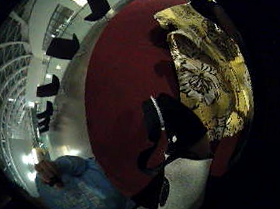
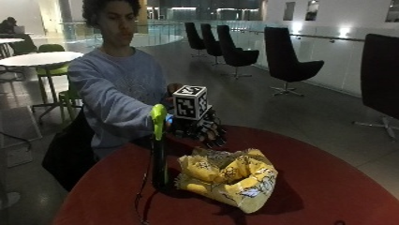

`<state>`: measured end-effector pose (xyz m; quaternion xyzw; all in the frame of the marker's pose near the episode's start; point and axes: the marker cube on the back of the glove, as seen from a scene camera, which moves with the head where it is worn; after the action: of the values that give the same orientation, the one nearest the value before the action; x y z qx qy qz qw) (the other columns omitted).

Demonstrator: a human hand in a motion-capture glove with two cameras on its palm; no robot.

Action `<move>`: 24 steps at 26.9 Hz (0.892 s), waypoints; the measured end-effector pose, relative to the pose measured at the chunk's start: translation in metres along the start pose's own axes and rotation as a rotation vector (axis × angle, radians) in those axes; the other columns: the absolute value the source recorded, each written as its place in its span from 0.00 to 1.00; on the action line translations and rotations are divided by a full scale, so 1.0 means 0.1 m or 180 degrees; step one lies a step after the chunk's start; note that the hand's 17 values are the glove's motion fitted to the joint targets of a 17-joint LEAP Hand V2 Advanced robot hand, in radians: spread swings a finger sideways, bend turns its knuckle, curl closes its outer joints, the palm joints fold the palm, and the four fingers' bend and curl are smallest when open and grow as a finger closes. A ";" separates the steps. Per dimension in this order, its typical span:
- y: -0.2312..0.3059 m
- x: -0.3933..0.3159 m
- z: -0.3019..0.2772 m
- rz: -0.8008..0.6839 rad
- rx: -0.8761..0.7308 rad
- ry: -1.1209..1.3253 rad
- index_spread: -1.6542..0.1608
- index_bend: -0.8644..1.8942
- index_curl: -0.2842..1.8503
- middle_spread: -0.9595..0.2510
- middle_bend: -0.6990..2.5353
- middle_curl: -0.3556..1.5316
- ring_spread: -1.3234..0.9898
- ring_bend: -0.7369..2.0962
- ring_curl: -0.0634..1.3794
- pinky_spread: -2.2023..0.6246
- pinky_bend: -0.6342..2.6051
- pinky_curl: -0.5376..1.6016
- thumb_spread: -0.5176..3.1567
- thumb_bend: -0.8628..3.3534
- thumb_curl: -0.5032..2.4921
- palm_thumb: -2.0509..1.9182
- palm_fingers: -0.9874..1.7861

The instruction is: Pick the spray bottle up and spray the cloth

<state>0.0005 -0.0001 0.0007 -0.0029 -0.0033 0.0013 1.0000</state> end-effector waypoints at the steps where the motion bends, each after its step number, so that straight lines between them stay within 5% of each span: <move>1: 0.00 0.00 0.00 -0.0001 -0.0004 -0.0002 0.80 0.37 0.15 0.77 0.30 0.23 0.57 0.38 0.10 0.81 0.32 0.29 0.25 0.27 0.20 0.62 0.58; 10: 0.02 0.00 0.02 -0.0058 -0.0019 0.0002 0.72 0.36 0.20 0.77 0.30 0.29 0.57 0.40 0.18 0.83 0.33 0.35 0.38 0.27 0.22 0.65 0.56; 24: 0.08 -0.02 -0.07 -0.0177 0.0085 -0.0036 0.70 0.35 0.22 0.76 0.30 0.33 0.57 0.40 0.21 0.84 0.33 0.38 0.44 0.25 0.24 0.65 0.55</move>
<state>-0.0016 0.0078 -0.0059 0.0105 -0.0089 -0.0265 0.9996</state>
